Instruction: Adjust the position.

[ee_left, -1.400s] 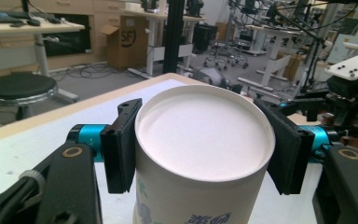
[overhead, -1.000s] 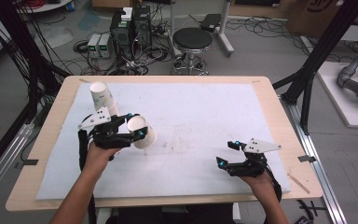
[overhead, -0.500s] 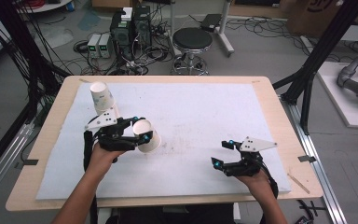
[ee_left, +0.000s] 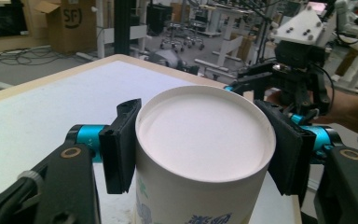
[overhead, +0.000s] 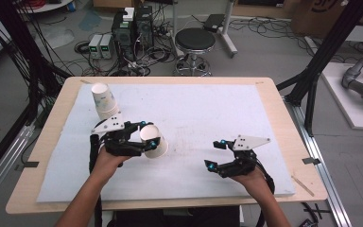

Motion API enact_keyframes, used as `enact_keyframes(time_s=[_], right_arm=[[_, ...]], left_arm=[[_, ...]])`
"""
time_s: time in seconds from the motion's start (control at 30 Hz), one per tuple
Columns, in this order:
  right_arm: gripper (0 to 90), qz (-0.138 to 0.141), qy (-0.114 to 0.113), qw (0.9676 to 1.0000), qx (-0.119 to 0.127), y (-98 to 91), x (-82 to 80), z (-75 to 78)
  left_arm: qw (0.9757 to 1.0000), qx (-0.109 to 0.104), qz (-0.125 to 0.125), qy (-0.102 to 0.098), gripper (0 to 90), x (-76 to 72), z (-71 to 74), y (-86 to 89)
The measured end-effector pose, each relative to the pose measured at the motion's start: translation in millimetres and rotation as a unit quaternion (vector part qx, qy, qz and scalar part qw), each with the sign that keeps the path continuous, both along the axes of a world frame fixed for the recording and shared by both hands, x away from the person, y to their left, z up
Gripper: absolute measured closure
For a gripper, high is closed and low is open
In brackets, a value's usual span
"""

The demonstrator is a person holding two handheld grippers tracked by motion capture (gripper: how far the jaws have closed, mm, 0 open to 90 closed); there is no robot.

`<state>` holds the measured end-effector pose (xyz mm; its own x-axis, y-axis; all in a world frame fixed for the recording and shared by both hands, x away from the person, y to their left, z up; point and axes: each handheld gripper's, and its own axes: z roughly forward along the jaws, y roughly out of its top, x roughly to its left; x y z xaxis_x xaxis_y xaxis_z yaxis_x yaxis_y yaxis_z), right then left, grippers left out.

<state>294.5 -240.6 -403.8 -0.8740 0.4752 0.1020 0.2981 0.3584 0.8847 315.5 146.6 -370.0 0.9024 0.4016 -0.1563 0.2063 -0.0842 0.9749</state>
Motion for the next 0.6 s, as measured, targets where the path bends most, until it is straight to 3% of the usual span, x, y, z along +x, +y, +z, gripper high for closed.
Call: enact_keyframes(time_s=[0.3,0.6], right_arm=[[20.7,0.05,-0.007,0.9987,-0.003,24.6,8.7,8.6],[20.7,0.063,-0.011,0.998,0.007,27.6,8.8,4.2]], left_arm=[[0.9996,0.003,-0.027,-0.002,35.1,-3.1,0.2,-13.3],[0.9989,0.013,-0.046,-0.001,35.0,-4.5,-2.1,-27.7]])
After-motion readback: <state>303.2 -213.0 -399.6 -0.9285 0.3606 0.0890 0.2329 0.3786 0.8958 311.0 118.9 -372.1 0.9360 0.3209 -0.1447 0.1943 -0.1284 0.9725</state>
